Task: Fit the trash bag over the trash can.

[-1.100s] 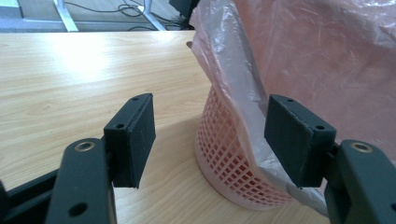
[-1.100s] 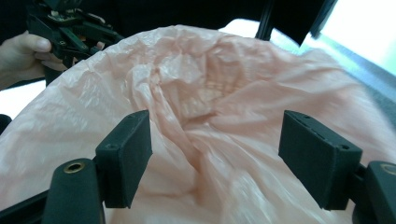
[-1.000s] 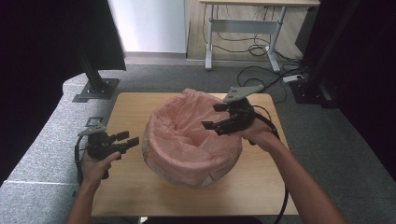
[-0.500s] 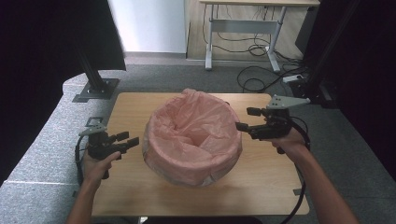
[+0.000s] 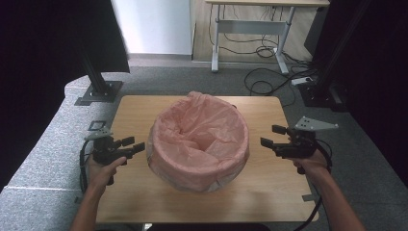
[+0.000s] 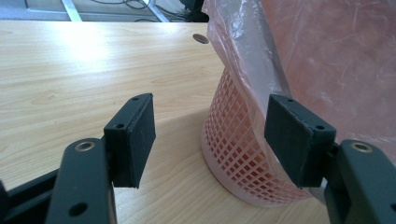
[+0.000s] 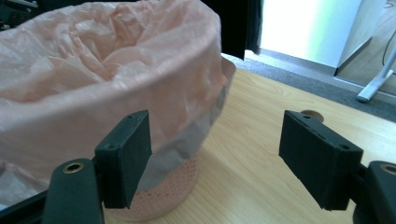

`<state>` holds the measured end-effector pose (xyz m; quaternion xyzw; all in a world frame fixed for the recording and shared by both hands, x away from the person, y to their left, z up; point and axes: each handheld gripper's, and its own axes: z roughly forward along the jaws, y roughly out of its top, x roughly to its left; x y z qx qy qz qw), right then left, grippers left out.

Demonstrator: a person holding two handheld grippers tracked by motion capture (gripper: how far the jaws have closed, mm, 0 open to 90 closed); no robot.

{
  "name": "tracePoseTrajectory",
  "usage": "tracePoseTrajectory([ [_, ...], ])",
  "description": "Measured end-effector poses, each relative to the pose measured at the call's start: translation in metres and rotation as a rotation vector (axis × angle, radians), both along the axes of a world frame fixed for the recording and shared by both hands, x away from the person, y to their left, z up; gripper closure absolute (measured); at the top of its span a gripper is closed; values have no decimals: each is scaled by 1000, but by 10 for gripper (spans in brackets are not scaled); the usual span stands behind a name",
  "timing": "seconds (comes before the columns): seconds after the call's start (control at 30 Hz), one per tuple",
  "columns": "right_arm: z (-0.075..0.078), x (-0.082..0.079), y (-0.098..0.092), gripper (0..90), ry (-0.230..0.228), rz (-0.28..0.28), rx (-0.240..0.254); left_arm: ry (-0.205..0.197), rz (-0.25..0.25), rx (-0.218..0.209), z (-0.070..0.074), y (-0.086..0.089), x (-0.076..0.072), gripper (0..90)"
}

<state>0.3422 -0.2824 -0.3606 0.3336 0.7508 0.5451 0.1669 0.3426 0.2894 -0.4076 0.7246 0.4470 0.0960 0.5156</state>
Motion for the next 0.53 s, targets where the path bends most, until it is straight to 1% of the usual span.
tracePoseTrajectory([
  [0.13,-14,0,-6,241,15,-17,11,2,-1,1,-1,-1,0,333],
  [0.2,-19,1,-7,241,22,-23,12,3,-1,2,-1,-1,1,333],
  [0.4,-19,2,-8,241,17,-30,15,3,1,1,-1,-1,1,333],
  [0.53,-22,2,-7,240,17,-36,-5,3,2,0,-1,-1,1,333],
])
